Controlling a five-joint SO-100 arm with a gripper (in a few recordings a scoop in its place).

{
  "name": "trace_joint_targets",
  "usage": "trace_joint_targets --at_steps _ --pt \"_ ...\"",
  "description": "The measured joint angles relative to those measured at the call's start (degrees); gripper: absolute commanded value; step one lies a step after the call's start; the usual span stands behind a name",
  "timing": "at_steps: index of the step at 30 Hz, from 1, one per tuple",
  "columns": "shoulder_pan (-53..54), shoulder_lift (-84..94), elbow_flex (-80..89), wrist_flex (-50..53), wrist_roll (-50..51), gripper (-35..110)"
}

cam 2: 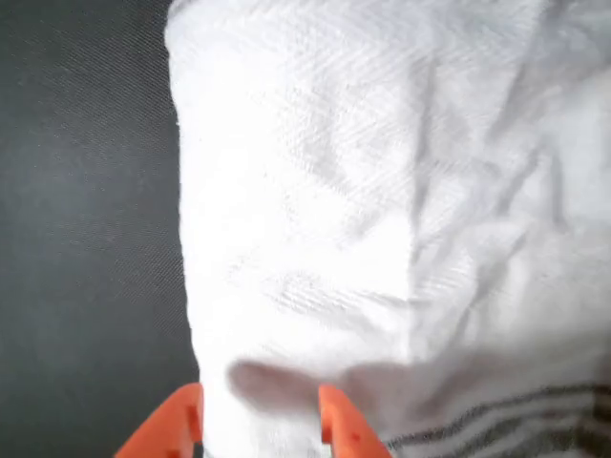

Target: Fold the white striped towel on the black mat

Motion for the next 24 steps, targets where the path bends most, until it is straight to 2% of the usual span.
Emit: trace_joint_targets --at_steps 14,24 --pt "-7.8 -3.8 6.0 -1.7 3.0 6" --pt "-2.3 -6.7 7.0 -4.0 -3.1 2"
